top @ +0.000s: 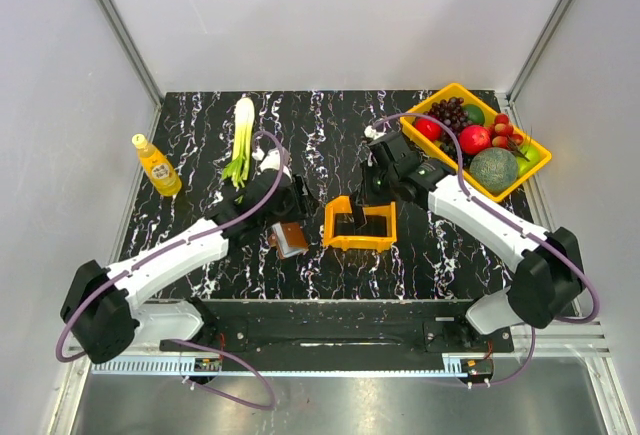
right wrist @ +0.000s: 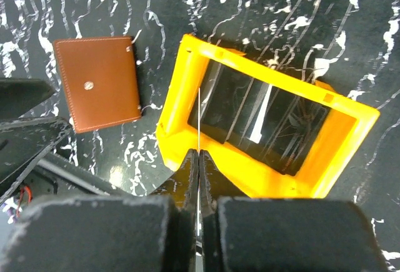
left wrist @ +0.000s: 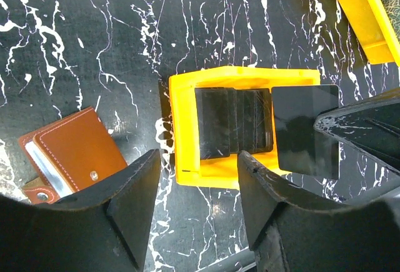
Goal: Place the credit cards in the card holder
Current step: Pick up the credit card from the storage box.
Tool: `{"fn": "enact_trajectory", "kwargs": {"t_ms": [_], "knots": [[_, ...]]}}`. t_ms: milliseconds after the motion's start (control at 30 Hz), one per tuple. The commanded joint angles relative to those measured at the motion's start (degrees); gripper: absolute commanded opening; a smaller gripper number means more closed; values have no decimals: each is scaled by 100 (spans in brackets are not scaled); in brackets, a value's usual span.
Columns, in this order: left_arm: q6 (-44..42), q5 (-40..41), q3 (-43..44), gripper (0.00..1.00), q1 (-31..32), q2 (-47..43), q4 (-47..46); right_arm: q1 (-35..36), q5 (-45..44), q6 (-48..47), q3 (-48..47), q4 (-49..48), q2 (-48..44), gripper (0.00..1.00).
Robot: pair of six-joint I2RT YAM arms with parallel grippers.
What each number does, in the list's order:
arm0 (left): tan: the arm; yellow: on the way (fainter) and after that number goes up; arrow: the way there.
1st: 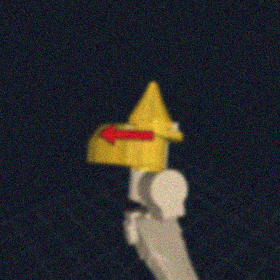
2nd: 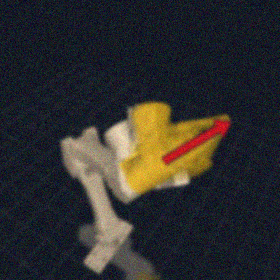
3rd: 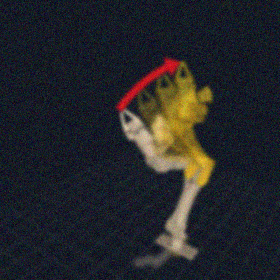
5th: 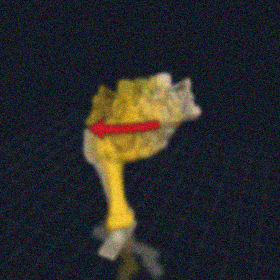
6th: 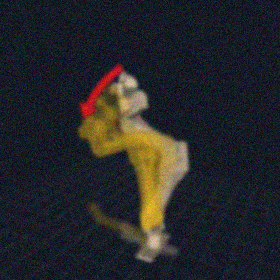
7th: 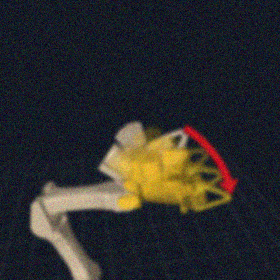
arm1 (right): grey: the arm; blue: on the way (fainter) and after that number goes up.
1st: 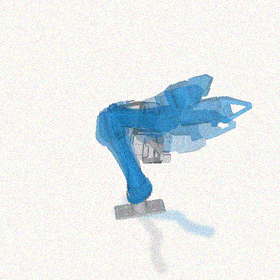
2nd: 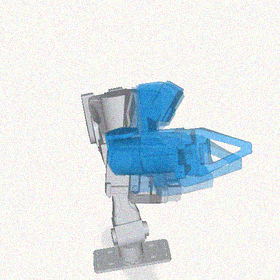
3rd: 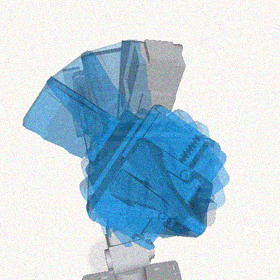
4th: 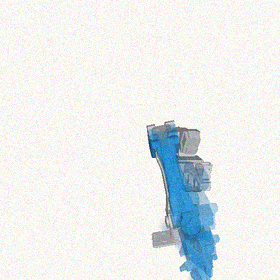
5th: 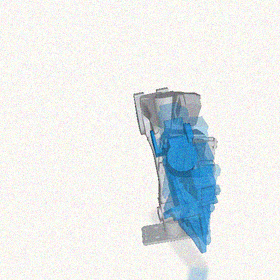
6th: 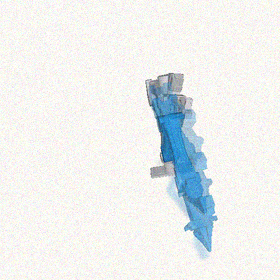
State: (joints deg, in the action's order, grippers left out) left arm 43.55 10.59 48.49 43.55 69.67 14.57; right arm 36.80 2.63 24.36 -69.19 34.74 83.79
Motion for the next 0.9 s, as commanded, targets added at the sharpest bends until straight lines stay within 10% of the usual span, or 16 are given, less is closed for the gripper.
{"fn": "enact_trajectory", "kwargs": {"t_ms": [0, 567, 867], "knots": [[-48, 224, -147, 58, -48, -366, 151, 56, 710, -176, -165, -21, -213, 0], [320, 787, -1068, 42, -883, -1605, 1532, 1645, 774, 104, -481, -406, 180, 0], [356, 101, -1764, 60, -1358, -1562, 785, 1875, 308, 244, -1009, -477, 973, 0]]}}
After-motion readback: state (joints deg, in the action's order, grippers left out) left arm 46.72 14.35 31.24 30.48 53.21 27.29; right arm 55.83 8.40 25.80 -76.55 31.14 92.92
